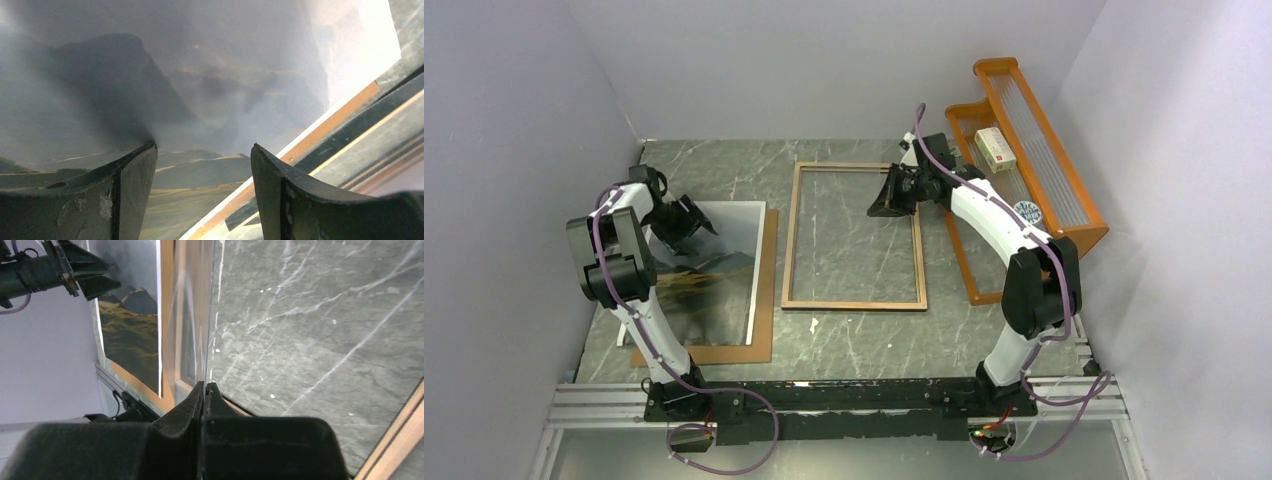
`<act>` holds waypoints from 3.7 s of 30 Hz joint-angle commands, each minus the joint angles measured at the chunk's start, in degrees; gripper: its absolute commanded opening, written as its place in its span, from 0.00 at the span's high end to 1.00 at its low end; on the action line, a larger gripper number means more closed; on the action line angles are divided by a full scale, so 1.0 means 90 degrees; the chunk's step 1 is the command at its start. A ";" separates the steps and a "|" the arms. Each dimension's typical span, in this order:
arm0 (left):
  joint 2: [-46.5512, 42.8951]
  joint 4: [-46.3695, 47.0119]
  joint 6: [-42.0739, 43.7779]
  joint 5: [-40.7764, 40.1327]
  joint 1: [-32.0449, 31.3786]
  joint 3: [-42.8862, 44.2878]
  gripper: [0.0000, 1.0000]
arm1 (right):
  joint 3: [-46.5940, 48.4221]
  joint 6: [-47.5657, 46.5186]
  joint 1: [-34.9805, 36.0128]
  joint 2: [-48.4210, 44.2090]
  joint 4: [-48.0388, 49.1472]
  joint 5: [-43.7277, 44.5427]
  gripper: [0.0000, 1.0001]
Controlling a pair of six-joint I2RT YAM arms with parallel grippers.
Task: Put the photo into the frame
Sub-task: Pick up the photo frame item at the center of the board, then place the photo frame item in the photo frame.
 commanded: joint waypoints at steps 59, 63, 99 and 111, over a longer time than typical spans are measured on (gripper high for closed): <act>0.1380 0.0524 0.0059 0.0626 -0.3009 0.1181 0.49 | 0.0784 -0.2211 -0.1564 0.1799 -0.0466 -0.0147 1.00; 0.1455 0.0452 0.0068 0.0580 -0.3024 0.1258 0.51 | 0.0664 -0.2108 -0.1569 0.1816 -0.0291 -0.0381 1.00; 0.0494 0.0134 0.0442 -0.0035 -0.3024 0.0499 0.87 | -0.0830 0.0078 -0.1195 -0.0491 0.1212 -0.1785 1.00; 0.0007 0.0072 0.0295 0.0347 -0.2775 0.0224 0.56 | -0.0513 0.0406 -0.1145 -0.0806 0.1038 -0.2208 1.00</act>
